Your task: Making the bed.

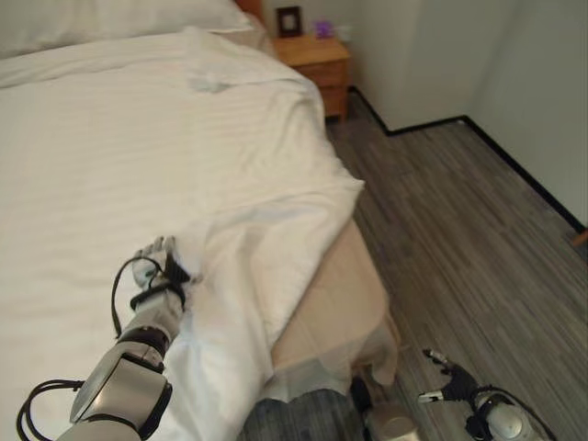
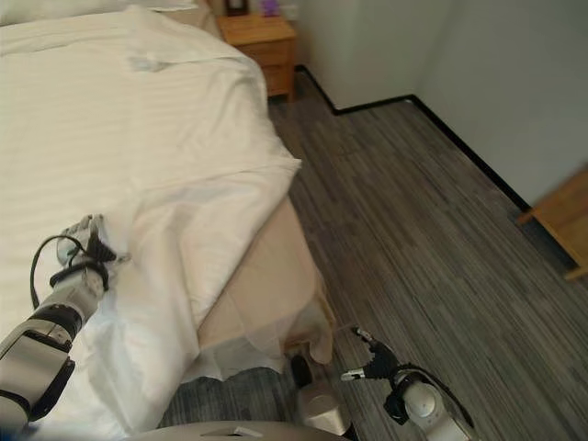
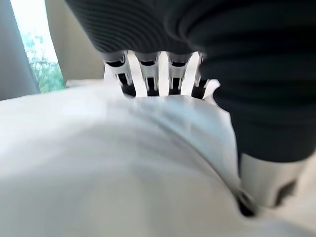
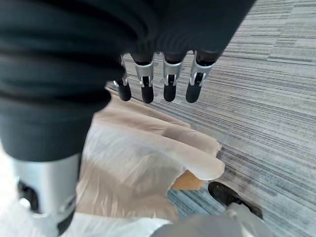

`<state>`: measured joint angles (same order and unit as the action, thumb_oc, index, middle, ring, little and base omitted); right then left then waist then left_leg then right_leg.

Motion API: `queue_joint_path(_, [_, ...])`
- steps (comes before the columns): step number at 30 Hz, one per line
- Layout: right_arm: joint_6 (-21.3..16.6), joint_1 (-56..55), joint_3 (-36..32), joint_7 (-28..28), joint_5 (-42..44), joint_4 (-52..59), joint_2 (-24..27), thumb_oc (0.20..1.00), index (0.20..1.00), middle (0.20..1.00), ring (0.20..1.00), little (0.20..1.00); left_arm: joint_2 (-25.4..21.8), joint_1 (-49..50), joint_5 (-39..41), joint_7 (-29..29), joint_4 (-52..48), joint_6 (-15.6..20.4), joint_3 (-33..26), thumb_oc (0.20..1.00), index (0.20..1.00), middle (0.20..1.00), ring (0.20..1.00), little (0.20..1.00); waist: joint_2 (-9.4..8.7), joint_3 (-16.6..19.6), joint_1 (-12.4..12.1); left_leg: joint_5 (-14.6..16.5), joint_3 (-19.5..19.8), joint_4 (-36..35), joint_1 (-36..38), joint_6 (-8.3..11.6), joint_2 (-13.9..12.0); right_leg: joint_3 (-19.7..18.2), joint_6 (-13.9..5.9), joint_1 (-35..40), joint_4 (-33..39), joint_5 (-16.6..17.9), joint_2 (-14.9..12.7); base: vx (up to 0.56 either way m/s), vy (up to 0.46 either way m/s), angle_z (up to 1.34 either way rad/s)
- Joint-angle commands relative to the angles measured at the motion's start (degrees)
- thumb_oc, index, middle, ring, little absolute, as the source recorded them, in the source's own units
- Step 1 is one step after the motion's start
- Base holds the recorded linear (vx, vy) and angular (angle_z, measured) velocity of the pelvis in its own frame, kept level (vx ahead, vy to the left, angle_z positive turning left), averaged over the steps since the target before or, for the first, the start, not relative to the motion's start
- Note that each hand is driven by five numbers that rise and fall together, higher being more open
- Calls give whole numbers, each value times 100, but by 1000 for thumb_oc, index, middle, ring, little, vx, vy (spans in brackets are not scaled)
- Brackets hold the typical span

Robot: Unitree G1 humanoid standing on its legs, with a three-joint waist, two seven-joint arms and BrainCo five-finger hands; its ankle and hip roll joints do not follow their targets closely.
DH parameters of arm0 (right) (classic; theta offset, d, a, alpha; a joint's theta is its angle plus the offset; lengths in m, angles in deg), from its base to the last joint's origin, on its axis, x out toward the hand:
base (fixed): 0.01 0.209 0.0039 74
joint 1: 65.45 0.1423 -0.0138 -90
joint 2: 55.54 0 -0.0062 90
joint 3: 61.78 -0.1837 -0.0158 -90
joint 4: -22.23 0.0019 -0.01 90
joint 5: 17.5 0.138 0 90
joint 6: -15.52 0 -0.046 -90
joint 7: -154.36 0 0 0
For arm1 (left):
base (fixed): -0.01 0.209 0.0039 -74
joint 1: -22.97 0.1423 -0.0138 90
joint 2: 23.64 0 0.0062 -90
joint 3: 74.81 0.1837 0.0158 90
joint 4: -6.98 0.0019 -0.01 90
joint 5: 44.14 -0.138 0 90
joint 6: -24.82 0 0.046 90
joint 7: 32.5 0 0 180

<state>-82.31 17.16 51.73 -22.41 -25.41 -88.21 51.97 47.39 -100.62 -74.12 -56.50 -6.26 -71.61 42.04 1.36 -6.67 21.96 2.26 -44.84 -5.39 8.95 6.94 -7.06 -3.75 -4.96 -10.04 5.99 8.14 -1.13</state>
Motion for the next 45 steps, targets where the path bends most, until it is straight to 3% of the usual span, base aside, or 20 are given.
queue_joint_path(1, [-209,236,-90,40,75,198,94,1000,1000,1000,1000,1000,357,45,194,427,136,76,-480,200,200,200,200,200,-64,-31,107,-641,268,39,-269,340,-137,296,-797,530,-99,12,-627,26,48,-44])
queue_joint_path(7, [-226,-11,-283,-68,27,55,66,1000,1000,1000,1000,1000,1115,158,717,232,-382,352,-466,200,200,200,200,200,-32,-154,148,-564,380,39,-188,281,-55,439,-861,700,-99,80,-751,-13,58,4])
queue_joint_path(10, [-201,63,-251,-226,1,-305,-175,1000,1000,1000,1000,1000,1475,178,1096,7,-1044,564,-434,200,200,200,200,200,-105,-188,-33,-541,424,39,-139,247,-3,551,-965,771,-99,307,-817,-84,17,10])
queue_joint_path(12, [-199,156,-195,-284,29,-461,-326,1000,1000,1000,1000,1000,1463,312,1288,-62,-1746,649,-471,200,200,200,200,200,-120,-261,-222,-595,399,39,-114,206,-89,967,-937,868,-467,179,-841,-206,-69,-8])
queue_joint_path(13, [-137,305,-99,-311,24,-635,-475,1000,1000,1000,1000,1000,1340,457,1404,-89,-2478,730,-546,200,200,200,200,200,-63,-299,-539,-673,280,39,-118,163,-308,1699,-806,921,-1112,-201,-1002,-213,-93,-14])
queue_joint_path(18, [-36,432,-132,-298,72,-759,-653,1000,1000,1000,1000,1000,1145,989,1435,116,-4123,838,-643,200,200,200,200,200,-184,-239,-868,-739,108,39,-87,53,-429,2229,-739,1142,-2071,-378,-1354,-170,-64,-50])
queue_joint_path(20, [4,461,-163,-296,140,-842,-776,1000,1000,1000,1000,1000,1035,1291,1447,353,-4898,935,-707,200,200,200,200,200,-256,-94,-1081,-764,-14,39,-94,3,-458,2429,-758,1433,-2137,-192,-1584,-193,-153,-55])
queue_joint_path(21, [65,488,-161,-292,151,-891,-879,1000,1000,1000,1000,1000,1038,1454,1531,520,-5358,1020,-714,200,200,200,200,200,-322,57,-1222,-814,-107,39,-121,-23,-460,2460,-824,1689,-2175,117,-1735,-227,-217,-96])
queue_joint_path(23, [105,479,-123,-315,154,-959,-966,1000,1000,1000,1000,1000,1073,1557,1728,701,-5878,1092,-662,200,200,200,200,200,-416,208,-1335,-943,-226,39,-154,-10,-463,2323,-937,1965,-1969,465,-1803,-257,-273,-104])
queue_joint_path(27, [118,471,-89,-331,219,-1105,-1018,1000,1000,1000,1000,1000,1249,1520,1935,872,-6167,1208,-450,200,200,200,200,200,-408,275,-1403,-1342,-213,41,-296,165,-632,2068,-814,2358,-1392,-174,-1409,-211,-214,-50])
queue_joint_path(29, [141,565,82,-381,204,-1272,-1008,1000,1000,1000,1000,1000,1411,1465,2158,1029,-6417,1290,-251,200,200,200,200,200,-276,180,-1426,-1844,-329,68,-312,507,-1056,2111,-623,2460,-894,-1015,-1028,-297,-335,-20])
queue_joint_path(30, [137,571,86,-386,205,-1282,-1004,1000,1000,1000,1000,1000,1411,1466,2172,1041,-6423,1288,-257,200,200,200,200,200,-255,166,-1437,-1886,-332,66,-291,548,-1103,2105,-588,2481,-875,-1025,-982,-452,-458,-82])
queue_joint_path(31, [165,550,127,-399,230,-1374,-1015,1000,1000,1000,1000,1000,1604,1499,2453,1196,-6503,1296,-102,200,200,200,200,200,-173,59,-1414,-2230,-438,80,-303,719,-1367,2106,-461,2607,-663,-1260,-745,-382,-370,-100])
queue_joint_path(34, [228,477,176,-455,211,-1691,-964,1000,1000,1000,1000,1000,1902,1588,3043,1565,-6620,1366,335,200,200,200,200,200,-25,-194,-1337,-2632,-415,76,-364,806,-1710,2246,-323,2720,-511,-1325,-437,-426,-315,-53])
queue_joint_path(37, [268,494,188,-513,153,-1941,-935,1000,1000,1000,1000,1000,1936,1714,3220,1747,-6740,1347,536,200,200,200,200,200,89,-338,-1324,-2700,-265,62,-334,806,-1801,2271,-288,2773,-437,-1305,-353,-297,-155,2])
queue_joint_path(38, [271,526,209,-538,116,-2028,-919,1000,1000,1000,1000,1000,1920,1831,3284,1874,-6817,1330,611,200,200,200,200,200,129,-398,-1362,-2655,-57,64,-325,806,-1772,2240,-275,2814,-385,-1311,-344,-290,-93,-12])
queue_joint_path(39, [292,584,210,-588,106,-2185,-926,1000,1000,1000,1000,1000,1910,1894,3312,1953,-6783,1330,700,200,200,200,200,200,138,-491,-1490,-2603,554,72,-439,806,-1598,2182,-265,2828,-362,-1316,-406,-422,-119,-37])
queue_joint_path(40, [325,641,184,-635,83,-2389,-855,1000,1000,1000,1000,1000,1807,2173,3381,2257,-6633,1285,813,1000,1000,1000,1000,1000,162,-641,-1690,-2349,1657,409,-608,709,-1296,2108,-153,2679,-347,-1185,-432,-448,-136,-30])
queue_joint_path(42, [377,578,103,-570,148,-2554,-839,1000,1000,1000,1000,1000,1725,2541,3602,2543,-6469,1237,842,1000,1000,1000,1000,1000,43,-656,-1721,-1709,2187,991,-548,505,-923,2049,-109,2557,-268,-991,-553,-394,-158,-18])
queue_joint_path(45, [461,546,-10,-494,261,-3212,-964,1000,1000,1000,1000,1000,1599,2876,3785,2861,-6174,1141,847,1000,1000,1000,1000,1000,-74,-598,-1704,-950,2333,1842,-417,305,-579,2122,-42,2360,-132,-777,-624,-283,-102,-10])
